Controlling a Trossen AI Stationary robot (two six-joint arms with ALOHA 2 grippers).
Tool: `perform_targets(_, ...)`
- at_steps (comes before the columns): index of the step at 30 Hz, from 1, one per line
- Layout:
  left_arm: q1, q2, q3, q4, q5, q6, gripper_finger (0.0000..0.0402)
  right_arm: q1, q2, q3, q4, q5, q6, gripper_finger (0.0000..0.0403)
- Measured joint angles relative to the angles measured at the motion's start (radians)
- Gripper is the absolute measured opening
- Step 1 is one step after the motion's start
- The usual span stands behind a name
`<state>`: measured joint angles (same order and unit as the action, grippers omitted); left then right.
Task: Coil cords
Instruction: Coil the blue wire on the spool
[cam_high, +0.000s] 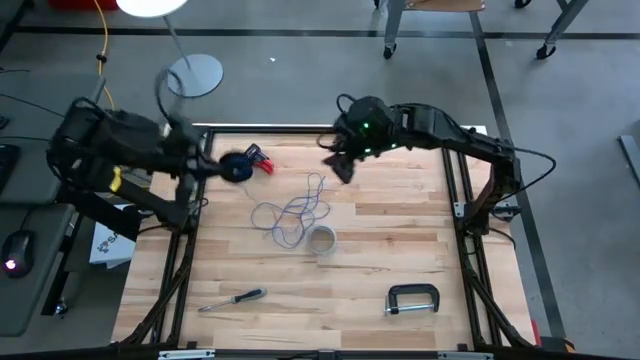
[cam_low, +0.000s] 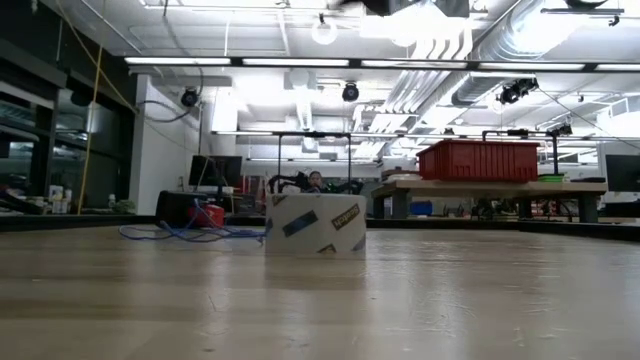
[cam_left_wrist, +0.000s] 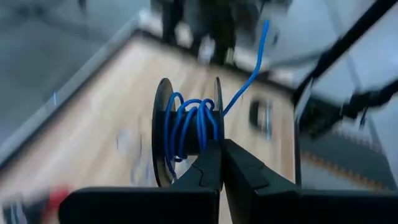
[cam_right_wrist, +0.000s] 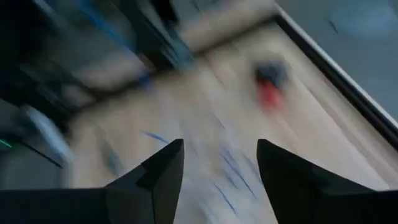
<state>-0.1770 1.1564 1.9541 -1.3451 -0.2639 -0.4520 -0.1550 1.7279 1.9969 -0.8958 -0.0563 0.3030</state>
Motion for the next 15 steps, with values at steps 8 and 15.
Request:
perform_targets(8, 0.084, 0.002, 0.101, 0.418, 0.021, 0.231, 0.0, 0.074, 0.082, 0.001, 0.626, -0.049, -0.008, 0.0196)
perform_targets(15, 0.104, 0.038, 0.106, 0.676, 0.037, 0.294, 0.0, 0.072, 0.107, 0.001, 0.783, 0.011, -0.107, 0.0196)
